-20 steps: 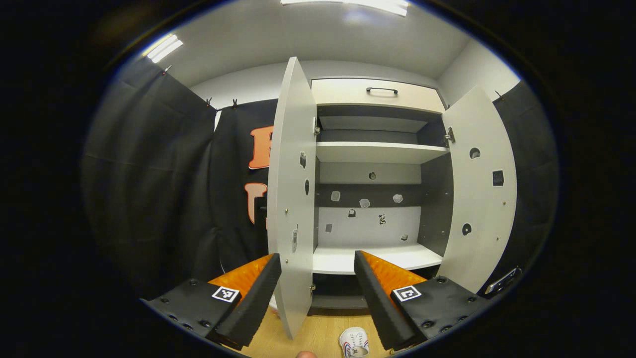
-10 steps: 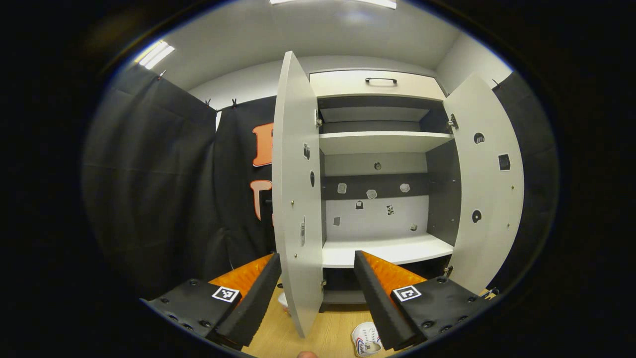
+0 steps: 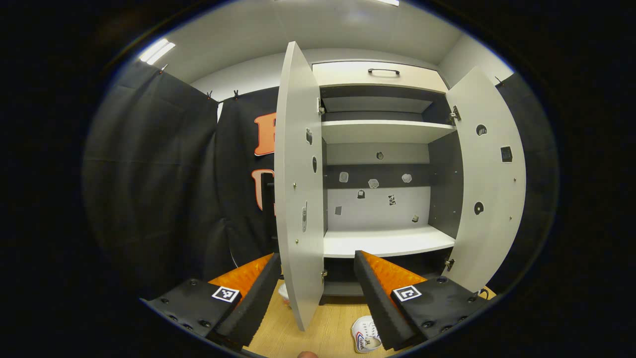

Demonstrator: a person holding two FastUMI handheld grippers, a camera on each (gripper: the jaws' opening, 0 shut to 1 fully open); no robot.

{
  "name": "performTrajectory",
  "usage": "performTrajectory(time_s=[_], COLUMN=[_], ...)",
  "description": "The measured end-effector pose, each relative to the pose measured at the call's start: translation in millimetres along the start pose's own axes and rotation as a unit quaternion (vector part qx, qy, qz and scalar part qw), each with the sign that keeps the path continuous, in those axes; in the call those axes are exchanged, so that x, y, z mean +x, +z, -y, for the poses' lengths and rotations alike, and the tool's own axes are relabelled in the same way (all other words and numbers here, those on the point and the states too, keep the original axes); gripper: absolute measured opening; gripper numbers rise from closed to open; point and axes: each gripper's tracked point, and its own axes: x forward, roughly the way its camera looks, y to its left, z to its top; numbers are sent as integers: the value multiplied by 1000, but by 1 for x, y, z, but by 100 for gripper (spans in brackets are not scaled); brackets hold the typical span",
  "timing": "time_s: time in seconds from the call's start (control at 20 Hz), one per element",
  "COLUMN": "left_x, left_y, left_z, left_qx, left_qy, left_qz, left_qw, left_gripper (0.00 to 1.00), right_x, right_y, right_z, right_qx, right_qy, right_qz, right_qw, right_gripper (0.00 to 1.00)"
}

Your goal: Grab one shoe with the right hand and put it into the shoe cabinet, grab the other shoe with the left hand and put it into the shoe cabinet; then close the right door with the right hand and the left door with the left hand.

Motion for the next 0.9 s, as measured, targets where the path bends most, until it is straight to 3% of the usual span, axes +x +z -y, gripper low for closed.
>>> performTrajectory(time_s=[0.1,0.2,0.25,0.35,0.4,0.45,0.7,0.9], left_x=[0,-2,-2,-1,-1,-2,2,6], left_y=[-2,-4,-5,-5,-5,-6,2,2], left_z=[-2,-3,-4,-6,-8,-9,-19,-24], left_qx=[-2,-6,-7,-8,-8,-8,-9,-14], left_qy=[1,2,2,2,2,1,2,-2], left_qz=[-4,-7,-6,-6,-6,-6,5,9], left_qw=[1000,1000,1000,1000,1000,1000,1000,1000], left_gripper=[96,94,96,94,96,94,94,94], right_x=[1,0,-1,1,6,5,-21,-41], right_y=[0,2,2,2,0,2,24,47], right_z=[-8,-8,-6,2,3,2,4,-11], right_qx=[-18,-37,-39,-33,-33,-37,-18,-37], right_qy=[4,-6,-10,-22,-22,-23,-12,-12], right_qz=[-7,-12,-14,-15,-16,-13,5,39], right_qw=[1000,999,999,999,999,999,1000,998], right_gripper=[55,34,32,18,4,0,0,0])
